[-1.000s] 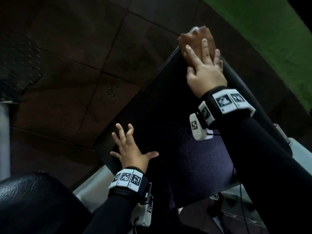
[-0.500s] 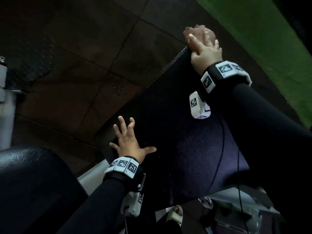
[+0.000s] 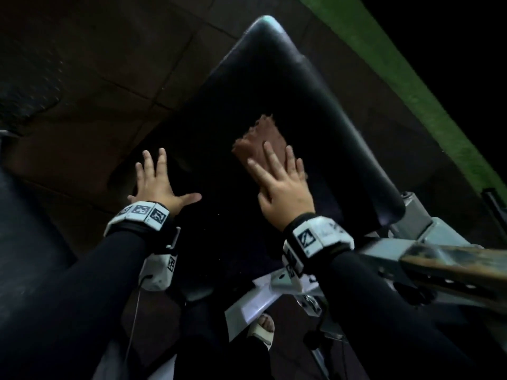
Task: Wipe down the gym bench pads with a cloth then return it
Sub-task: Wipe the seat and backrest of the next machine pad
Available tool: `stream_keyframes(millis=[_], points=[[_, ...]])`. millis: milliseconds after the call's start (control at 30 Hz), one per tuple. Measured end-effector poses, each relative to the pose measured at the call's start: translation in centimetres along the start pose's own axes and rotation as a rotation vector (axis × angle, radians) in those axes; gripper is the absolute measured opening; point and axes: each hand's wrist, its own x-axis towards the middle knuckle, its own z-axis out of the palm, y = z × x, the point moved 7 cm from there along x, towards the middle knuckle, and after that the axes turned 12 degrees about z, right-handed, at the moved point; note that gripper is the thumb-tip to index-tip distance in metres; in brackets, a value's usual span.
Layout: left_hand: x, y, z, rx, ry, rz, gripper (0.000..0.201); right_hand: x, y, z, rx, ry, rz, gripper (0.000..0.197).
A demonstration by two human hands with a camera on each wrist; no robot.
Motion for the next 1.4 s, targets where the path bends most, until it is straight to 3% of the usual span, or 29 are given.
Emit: stream_keyframes(millis=[267,367,567,667,767,1033,1400], points=[[-4.3,3.6,1.9,-0.014,0.202,-0.086,0.090,-10.2,3.5,4.3,0.000,-0.103,0.038,0.065],[-7.1,5.8,4.7,-0.003,0.194,-0.079,0.083,-11.6,4.8,4.0,0.043,-0.115,0.111,0.056],[-11.6,13.1,9.3,0.033,0.228,0.191,0.069,-9.4,10.7,0.4,0.008,-0.012,0.424,0.064],[-11.7,15.7,11.4,0.062,0.124,0.262,0.067,-7.4,12.5,-0.5,0.021,-0.054,0.486,0.068],[-10.9,16.8,12.5,0.068,0.053,0.238,0.068,-6.0,12.7,-0.5,0.043,-0.095,0.492,0.071],[-10.4,17.3,13.2,0.066,0.115,0.220,0.076,-5.3,12.3,0.5,0.057,-0.060,0.499,0.075],[-15.7,15.2,16.7,-0.017,0.196,0.145,0.067,-5.2,12.3,0.9,0.077,-0.096,0.466,0.079]])
